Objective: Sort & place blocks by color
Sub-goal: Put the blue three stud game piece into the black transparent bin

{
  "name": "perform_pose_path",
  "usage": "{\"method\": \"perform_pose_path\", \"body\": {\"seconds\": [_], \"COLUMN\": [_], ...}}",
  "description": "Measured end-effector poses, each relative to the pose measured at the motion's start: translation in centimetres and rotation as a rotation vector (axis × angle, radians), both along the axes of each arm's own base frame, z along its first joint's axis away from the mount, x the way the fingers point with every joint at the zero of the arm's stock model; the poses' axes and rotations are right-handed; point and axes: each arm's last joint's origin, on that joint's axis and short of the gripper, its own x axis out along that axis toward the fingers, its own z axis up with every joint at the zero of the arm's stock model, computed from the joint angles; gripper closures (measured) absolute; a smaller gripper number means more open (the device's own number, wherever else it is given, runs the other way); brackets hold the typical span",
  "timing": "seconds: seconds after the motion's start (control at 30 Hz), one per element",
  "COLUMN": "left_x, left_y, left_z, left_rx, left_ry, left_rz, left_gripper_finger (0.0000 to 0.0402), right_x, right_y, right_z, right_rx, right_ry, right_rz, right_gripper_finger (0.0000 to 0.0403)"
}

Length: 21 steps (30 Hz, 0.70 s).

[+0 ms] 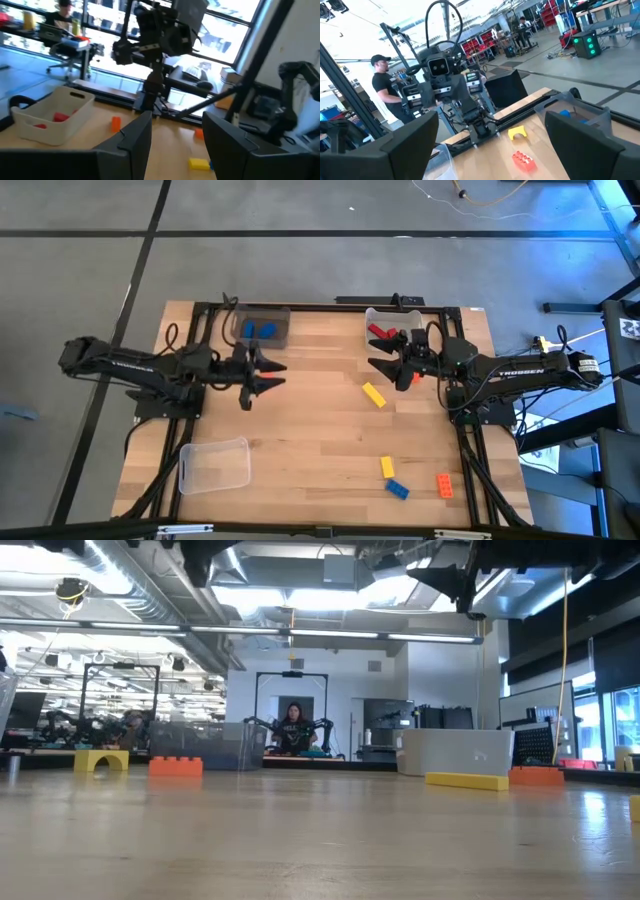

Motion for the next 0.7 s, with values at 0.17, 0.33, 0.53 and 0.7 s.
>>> {"method": "perform_pose_path", "body": {"seconds": [0.17, 0.33, 0.53, 0.7], "left_x": [0.0, -0.2, -0.2, -0.2], "left_y": [0.4, 0.5, 0.6, 0.6], "left_z": [0.0, 0.2, 0.1, 0.1], "left_rx": [-0.005, -0.006, -0.005, -0.005], "left_ry": [-0.001, -0.010, -0.008, -0.008], "left_rz": [0.061, 0.070, 0.071, 0.071], "left_gripper_finger": [0.0236, 0.0236, 0.0237, 0.0237], "right_x": [0.0, 0.0, 0.0, 0.4], "right_y": [0.0, 0.0, 0.1, 0.7], "right_z": [0.0, 0.0, -0.1, 1.2], "right_rx": [0.000, 0.001, 0.054, 0.191], "right_ry": [0.005, 0.005, -0.002, 0.065], "right_rz": [0.000, 0.000, 0.051, 0.230], "right_gripper_finger": [0.0036, 0.0036, 0.0036, 0.0036]}}
